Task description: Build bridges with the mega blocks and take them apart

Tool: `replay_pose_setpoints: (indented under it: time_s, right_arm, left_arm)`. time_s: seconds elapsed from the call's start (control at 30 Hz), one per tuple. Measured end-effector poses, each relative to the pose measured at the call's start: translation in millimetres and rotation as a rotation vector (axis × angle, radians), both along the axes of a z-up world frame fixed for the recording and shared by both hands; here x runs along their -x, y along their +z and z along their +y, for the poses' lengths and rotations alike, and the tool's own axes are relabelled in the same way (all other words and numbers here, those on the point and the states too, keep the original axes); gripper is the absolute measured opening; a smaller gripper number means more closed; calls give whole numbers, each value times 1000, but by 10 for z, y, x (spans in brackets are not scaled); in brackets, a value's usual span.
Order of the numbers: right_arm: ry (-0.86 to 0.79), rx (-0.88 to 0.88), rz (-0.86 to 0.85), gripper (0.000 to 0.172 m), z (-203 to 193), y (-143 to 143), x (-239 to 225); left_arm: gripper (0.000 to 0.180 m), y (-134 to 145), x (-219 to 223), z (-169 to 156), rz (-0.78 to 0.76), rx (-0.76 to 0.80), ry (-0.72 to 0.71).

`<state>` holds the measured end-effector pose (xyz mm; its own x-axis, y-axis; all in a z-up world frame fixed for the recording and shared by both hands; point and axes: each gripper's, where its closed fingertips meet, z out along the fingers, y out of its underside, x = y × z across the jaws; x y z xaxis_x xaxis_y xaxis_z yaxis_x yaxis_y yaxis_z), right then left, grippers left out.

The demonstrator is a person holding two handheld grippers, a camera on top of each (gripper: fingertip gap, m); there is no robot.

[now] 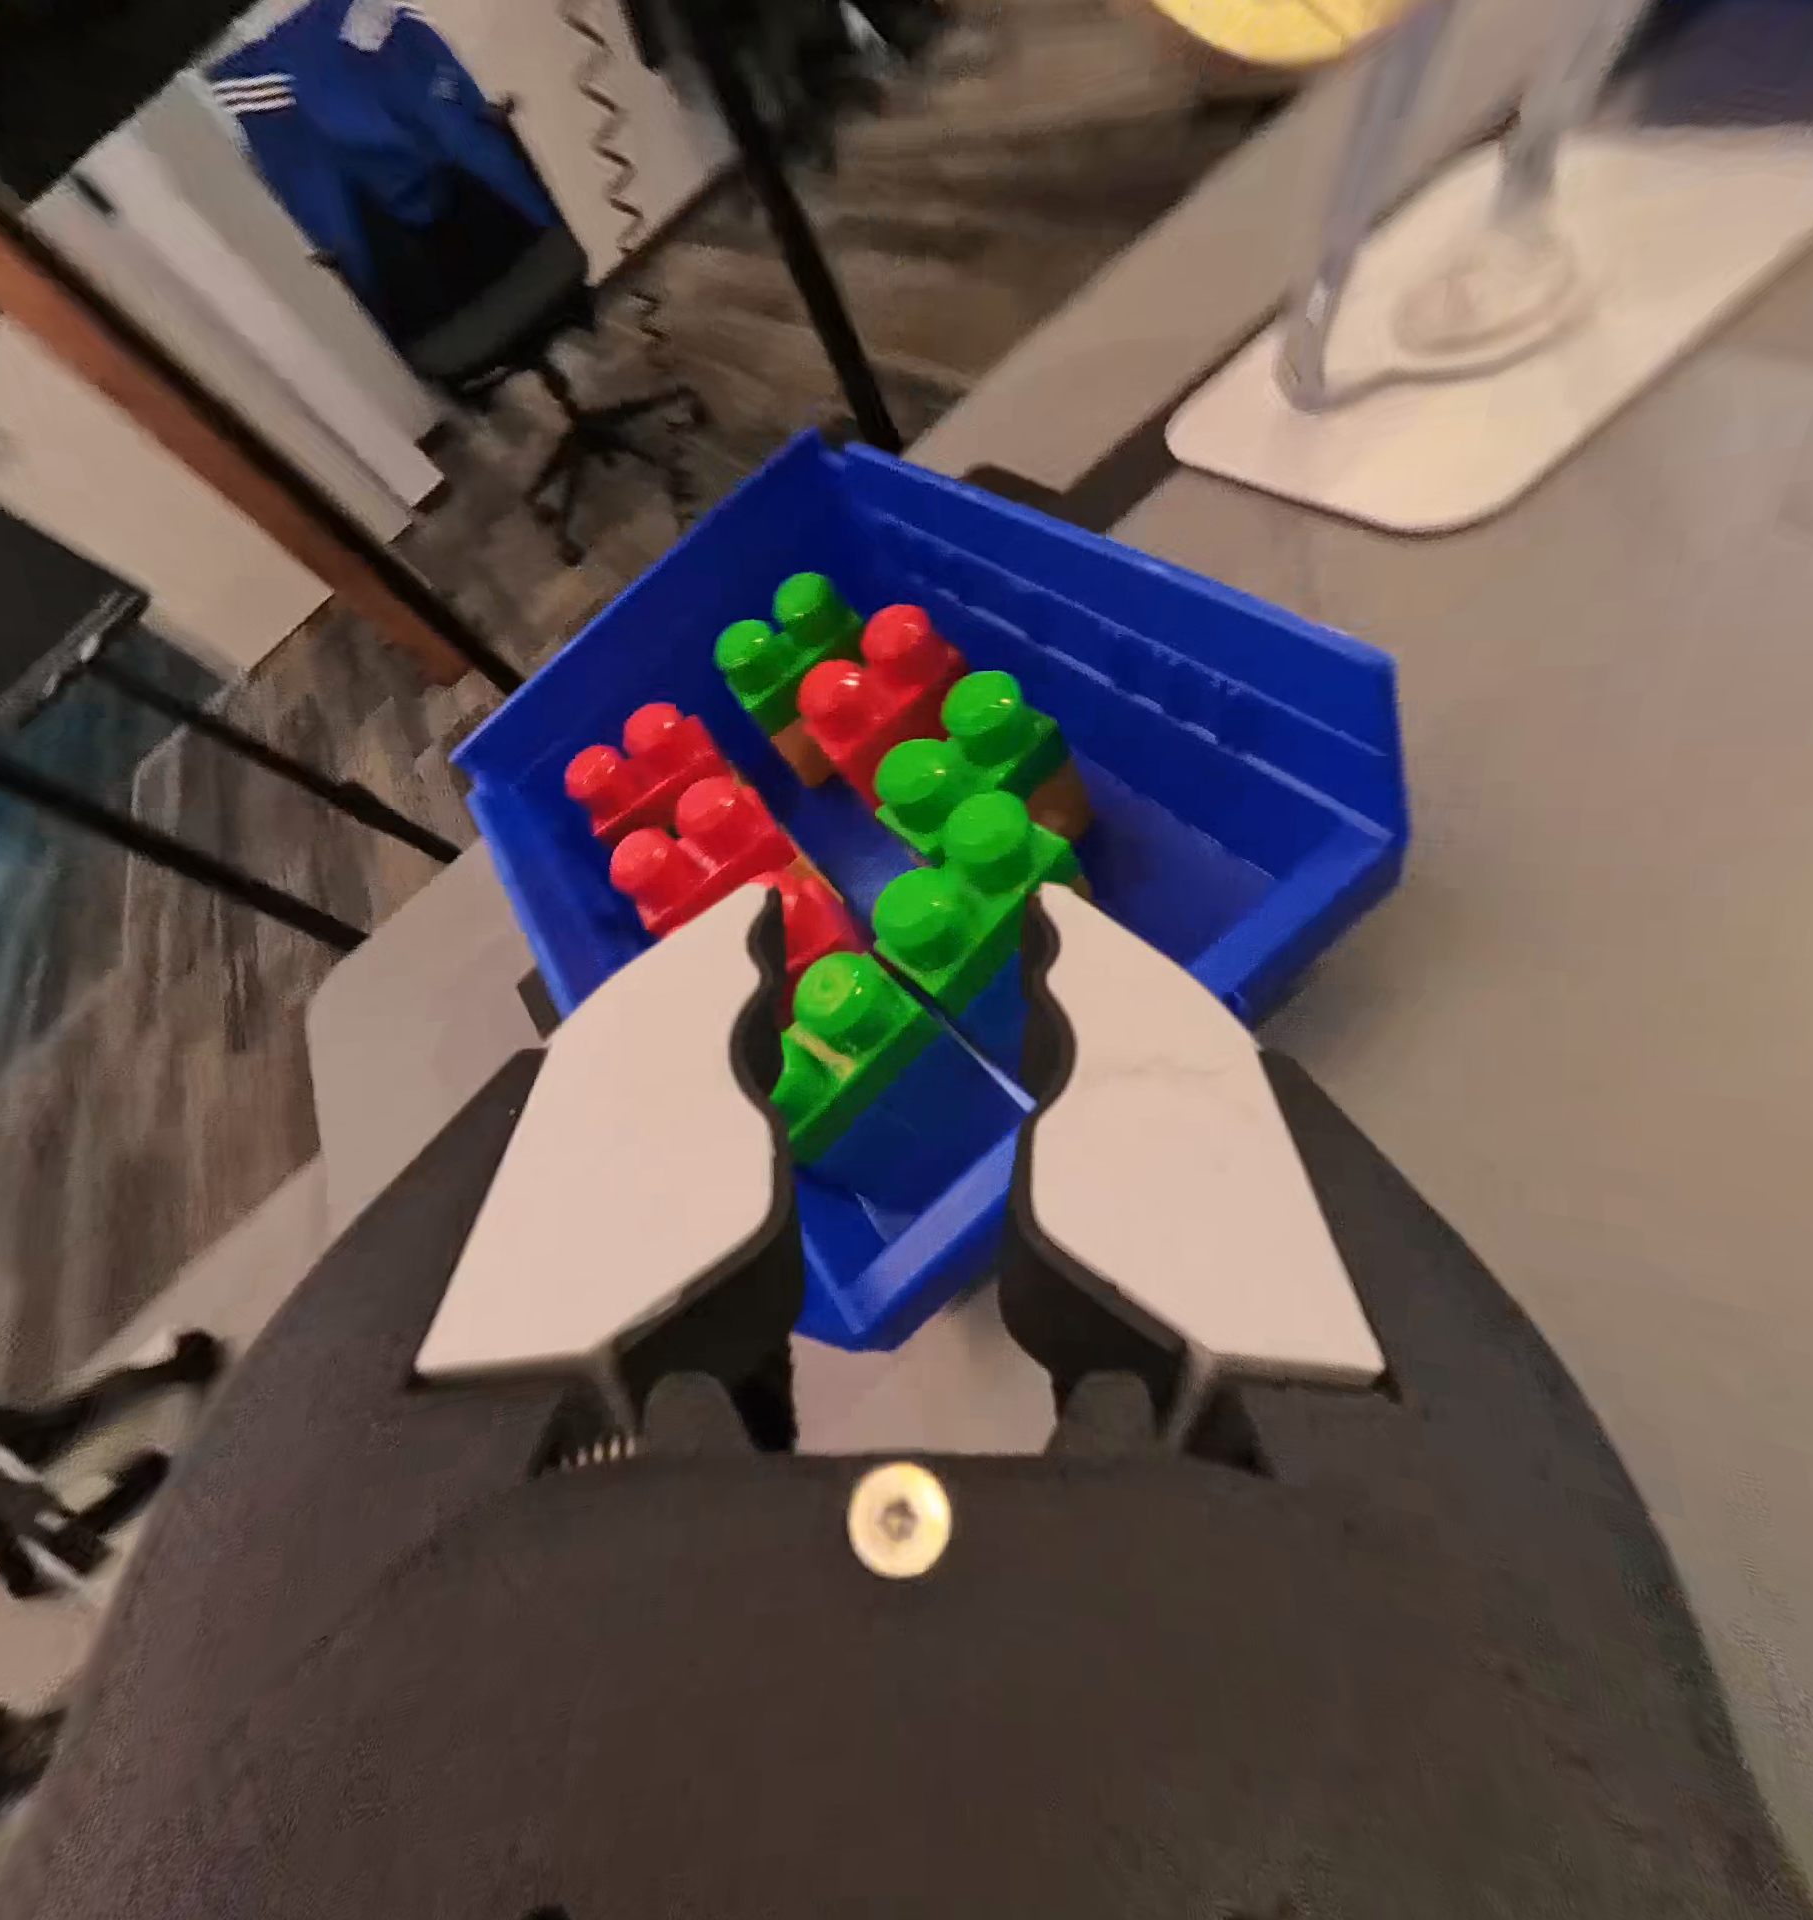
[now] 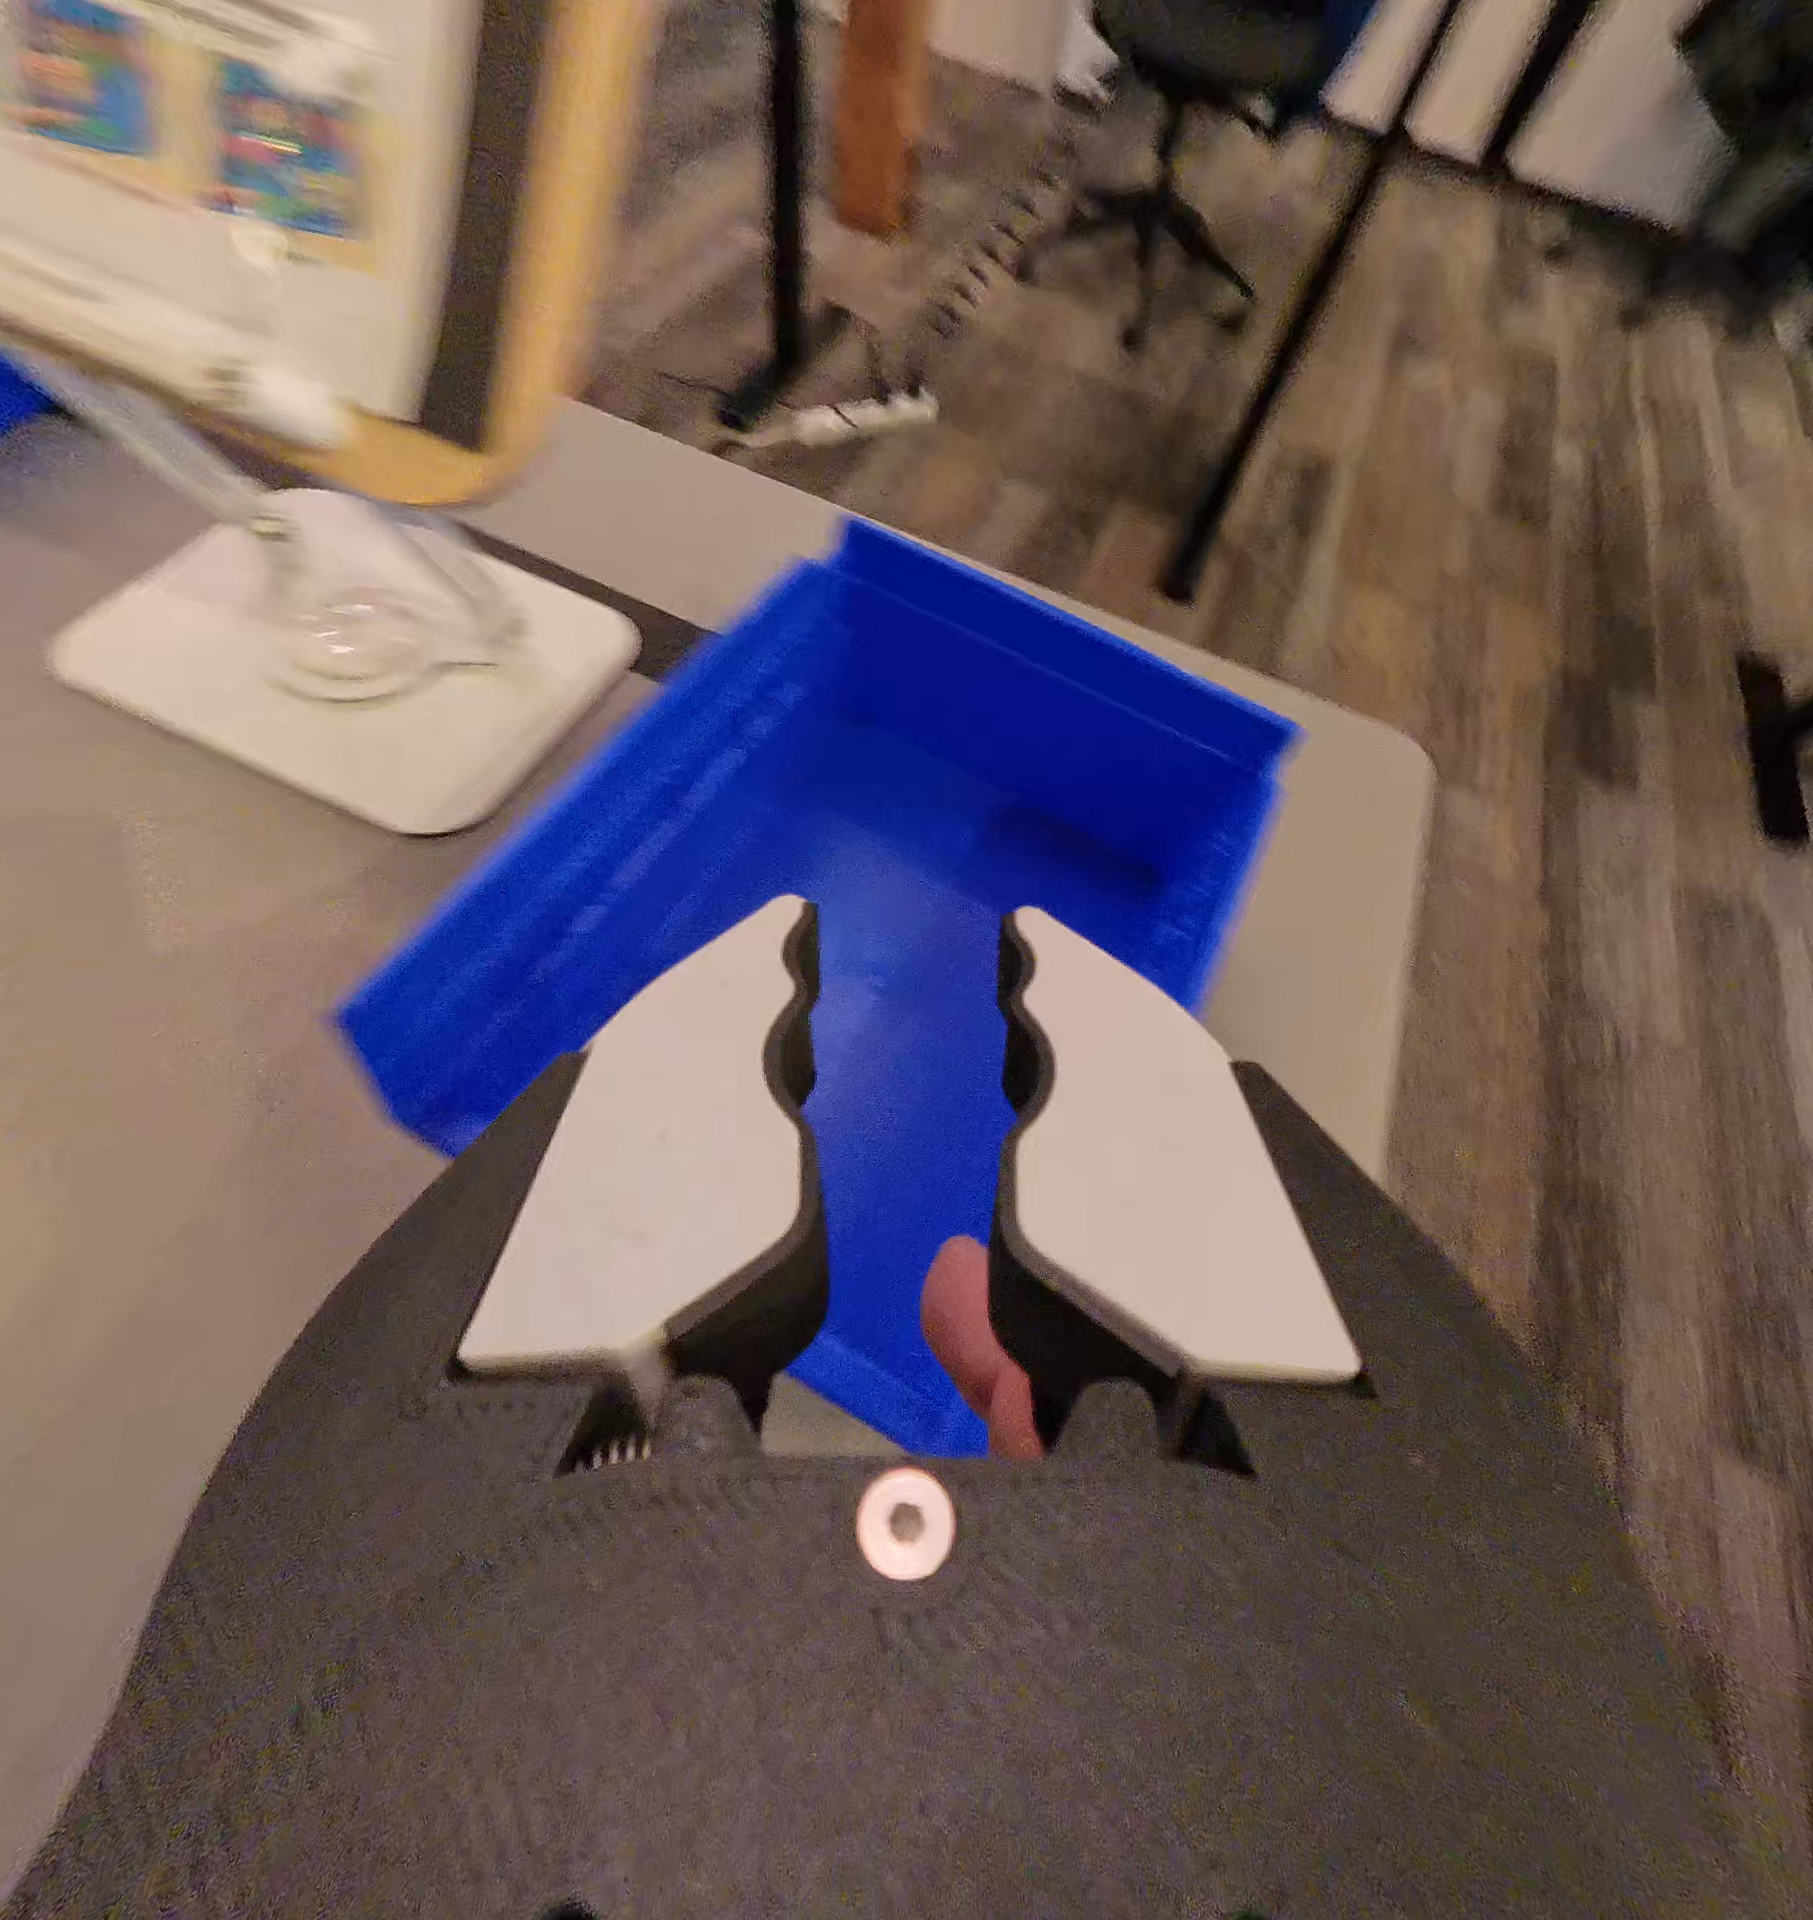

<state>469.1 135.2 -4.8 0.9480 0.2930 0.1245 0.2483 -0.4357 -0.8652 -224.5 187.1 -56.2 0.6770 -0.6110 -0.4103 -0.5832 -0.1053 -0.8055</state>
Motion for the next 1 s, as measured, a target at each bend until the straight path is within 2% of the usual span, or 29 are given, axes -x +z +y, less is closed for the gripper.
replay_pose_setpoints:
  time_s: [0.1,0.17,0.27,0.37,0.43,0.53,0.7,0.8,1.0]
  right_arm:
    - [187,-43,39,26,-286,-12,759]
    - [312,-66,74,9,-471,-125,1264]
    - [454,-58,126,0,-680,-412,1882]
    - [557,-5,153,0,-782,-805,2311]
    - [598,23,160,0,-816,-1029,2490]
    - [647,51,193,0,-845,-1221,2659]
    - [701,67,190,0,-870,-1306,2761]
    - [711,77,183,0,-877,-1361,2781]
    - [737,67,177,0,-903,-1367,2832]
  left_arm:
    - [44,-108,-240,61,133,56,-96]
    - [43,-196,-333,118,174,97,-137]
    - [41,-356,-367,215,255,160,-173]
    - [50,-499,-357,352,293,235,-194]
    - [56,-573,-349,442,335,268,-206]
    - [62,-780,-320,533,428,372,-217]
    - [57,-1099,-273,556,575,510,-224]
    - [38,-1088,-248,603,622,507,-193]
    - [36,-967,-289,631,544,436,-165]
